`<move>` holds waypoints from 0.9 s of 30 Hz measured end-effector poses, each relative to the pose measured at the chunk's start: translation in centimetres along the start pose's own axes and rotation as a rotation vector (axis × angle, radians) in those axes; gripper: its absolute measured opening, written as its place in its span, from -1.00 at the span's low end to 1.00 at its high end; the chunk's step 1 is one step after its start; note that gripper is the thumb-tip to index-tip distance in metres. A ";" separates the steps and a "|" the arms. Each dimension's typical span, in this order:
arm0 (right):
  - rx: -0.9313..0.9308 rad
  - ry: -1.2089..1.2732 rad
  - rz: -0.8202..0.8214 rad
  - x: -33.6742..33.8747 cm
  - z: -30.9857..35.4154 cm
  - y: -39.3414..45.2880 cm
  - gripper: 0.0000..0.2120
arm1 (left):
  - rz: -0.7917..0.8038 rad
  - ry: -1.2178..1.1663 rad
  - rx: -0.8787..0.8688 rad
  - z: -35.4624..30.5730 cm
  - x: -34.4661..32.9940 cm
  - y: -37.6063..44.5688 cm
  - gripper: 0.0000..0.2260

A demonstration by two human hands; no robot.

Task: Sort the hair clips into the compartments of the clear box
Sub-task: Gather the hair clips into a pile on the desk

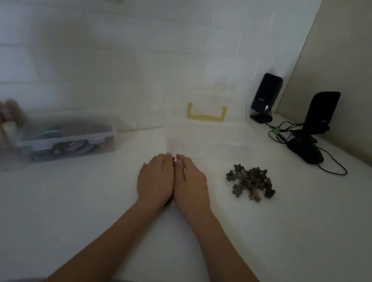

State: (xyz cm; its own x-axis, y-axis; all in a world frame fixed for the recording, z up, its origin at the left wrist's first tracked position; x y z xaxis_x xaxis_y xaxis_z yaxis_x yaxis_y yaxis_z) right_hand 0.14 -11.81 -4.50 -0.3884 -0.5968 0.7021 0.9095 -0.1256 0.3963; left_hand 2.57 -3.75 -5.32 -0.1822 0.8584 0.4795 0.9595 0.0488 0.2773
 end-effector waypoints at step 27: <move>-0.166 0.042 0.125 11.1 -13.5 0.2 -0.48 | 0.142 -0.534 0.058 -7.0 -8.7 -3.3 -0.49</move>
State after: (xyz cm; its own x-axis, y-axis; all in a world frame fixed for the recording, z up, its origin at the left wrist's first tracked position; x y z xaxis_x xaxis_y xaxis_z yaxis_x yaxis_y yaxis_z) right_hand -1.95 -29.18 -4.63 -0.2680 -0.6478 0.7131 0.9634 -0.1757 0.2025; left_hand -0.51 -14.94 -4.54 0.0695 0.9974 0.0161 0.9797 -0.0713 0.1873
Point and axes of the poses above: each hand's wrist, its own y-axis towards the middle knuckle, its own x-axis out of the back of the hand, z = x × y, the point moved 3 cm from there along y, towards the middle knuckle, and after that the axes turned 15 degrees about -y, right-handed, at the moved point
